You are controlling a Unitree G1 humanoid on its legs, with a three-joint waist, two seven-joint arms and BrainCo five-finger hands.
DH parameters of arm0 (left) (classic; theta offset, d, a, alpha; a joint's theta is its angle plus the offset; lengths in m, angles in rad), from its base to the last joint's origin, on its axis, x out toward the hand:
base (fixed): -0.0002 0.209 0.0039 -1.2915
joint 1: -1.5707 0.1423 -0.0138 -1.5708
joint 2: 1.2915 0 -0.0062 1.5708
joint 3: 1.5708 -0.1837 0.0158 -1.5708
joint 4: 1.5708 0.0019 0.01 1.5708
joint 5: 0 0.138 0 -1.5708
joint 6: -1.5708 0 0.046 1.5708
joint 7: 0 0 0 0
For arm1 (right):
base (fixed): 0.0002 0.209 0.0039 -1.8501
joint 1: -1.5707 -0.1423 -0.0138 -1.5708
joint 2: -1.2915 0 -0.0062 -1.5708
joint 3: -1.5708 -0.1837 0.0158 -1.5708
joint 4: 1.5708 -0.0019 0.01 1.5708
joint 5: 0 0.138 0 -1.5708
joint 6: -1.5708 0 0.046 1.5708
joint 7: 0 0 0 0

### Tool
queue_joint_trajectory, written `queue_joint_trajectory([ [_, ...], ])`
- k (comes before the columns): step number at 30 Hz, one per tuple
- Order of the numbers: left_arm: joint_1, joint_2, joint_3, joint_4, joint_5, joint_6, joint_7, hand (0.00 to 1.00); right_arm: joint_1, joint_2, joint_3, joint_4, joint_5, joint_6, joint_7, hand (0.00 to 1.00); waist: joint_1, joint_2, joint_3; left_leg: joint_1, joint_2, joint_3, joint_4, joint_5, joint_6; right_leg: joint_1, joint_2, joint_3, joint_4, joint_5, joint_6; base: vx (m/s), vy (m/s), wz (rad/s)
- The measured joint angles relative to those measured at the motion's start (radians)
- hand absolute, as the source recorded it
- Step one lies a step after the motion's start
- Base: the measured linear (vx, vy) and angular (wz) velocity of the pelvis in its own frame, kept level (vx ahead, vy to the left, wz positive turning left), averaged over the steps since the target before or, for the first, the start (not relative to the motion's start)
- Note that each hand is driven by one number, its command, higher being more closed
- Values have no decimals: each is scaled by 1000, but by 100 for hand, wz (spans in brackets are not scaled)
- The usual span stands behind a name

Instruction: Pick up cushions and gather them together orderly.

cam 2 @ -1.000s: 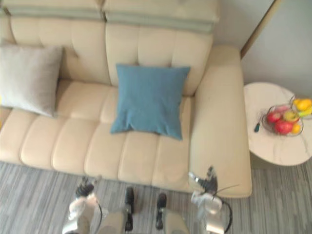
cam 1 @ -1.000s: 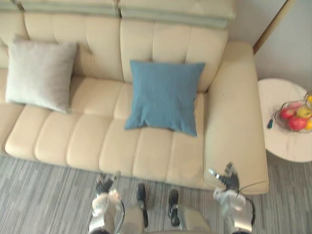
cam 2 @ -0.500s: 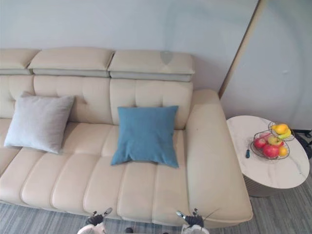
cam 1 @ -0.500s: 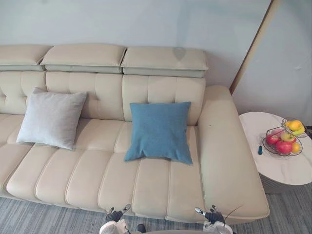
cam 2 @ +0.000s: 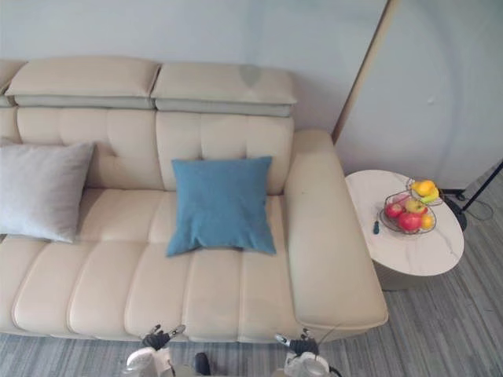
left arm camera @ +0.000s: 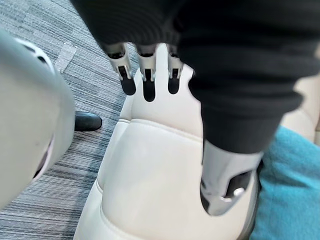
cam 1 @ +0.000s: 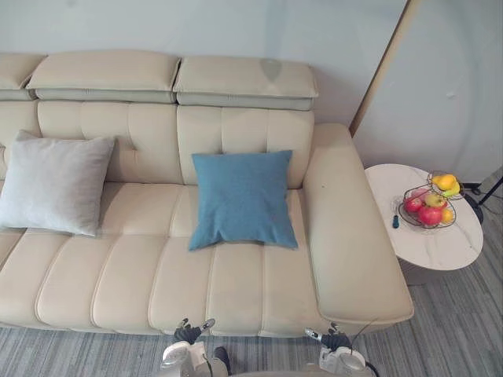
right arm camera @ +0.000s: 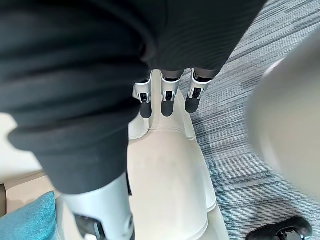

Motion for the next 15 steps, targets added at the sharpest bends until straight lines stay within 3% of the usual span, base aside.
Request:
queue_joint_trajectory([
  [2, 10, -15, -3, 0, 0, 1, -2, 0, 5, -18, 1, 4, -9, 3, 0, 0, 18, 37, -10, -1, 30, -9, -7, 17, -18, 37, 40, 9, -70, -15, 6, -164, -171, -7],
  [5, 12, -16, -36, 0, 0, -2, -1, 0, -9, -35, 36, 4, -6, 1, -2, 0, 22, 46, -13, -42, 46, -17, -11, 58, -53, 66, 67, -9, -172, -70, -9, -183, -174, 11],
  [7, 8, -16, -40, 1, 0, -2, -1, 0, -23, -43, 36, 16, -7, -5, -3, 0, 20, 60, -6, -69, 59, -54, -45, 121, -67, 78, 97, -43, -244, -69, -10, -213, -143, 24],
  [9, 5, -6, -42, 1, 1, -2, -5, 0, -35, -38, 29, 44, -7, 0, -2, 0, 17, 56, 8, -68, 56, -113, -126, 239, -95, 78, 113, -67, -269, -50, -39, -219, -145, 46],
  [10, -7, 0, -33, -14, 2, -2, -7, 0, -27, -27, 25, 50, -7, 0, -3, 0, 19, 39, 26, -75, 57, -153, -80, 207, -100, 81, 109, -81, -274, -43, -51, -157, -125, 19],
  [11, -5, -2, -7, -23, 1, -3, -6, 0, -29, -29, 24, 57, -7, 4, -3, 0, 23, 28, 34, -81, 61, -161, 38, 106, -87, 79, 103, -81, -267, -47, -59, -129, -99, -17],
  [13, 0, 0, 11, -13, 1, -1, -6, 0, -26, -41, 27, 50, -7, 5, -3, 0, 21, 26, 37, -79, 50, -158, 221, -26, -57, 67, 75, -73, -263, -55, -70, -100, 3, -73],
  [15, -3, -5, 18, -2, 1, 2, -7, 0, -22, -47, 25, 50, -9, 11, 2, 0, 19, 27, 37, -66, 49, -161, 321, -101, -62, 66, 64, -53, -296, -62, -60, -100, 86, -85],
])
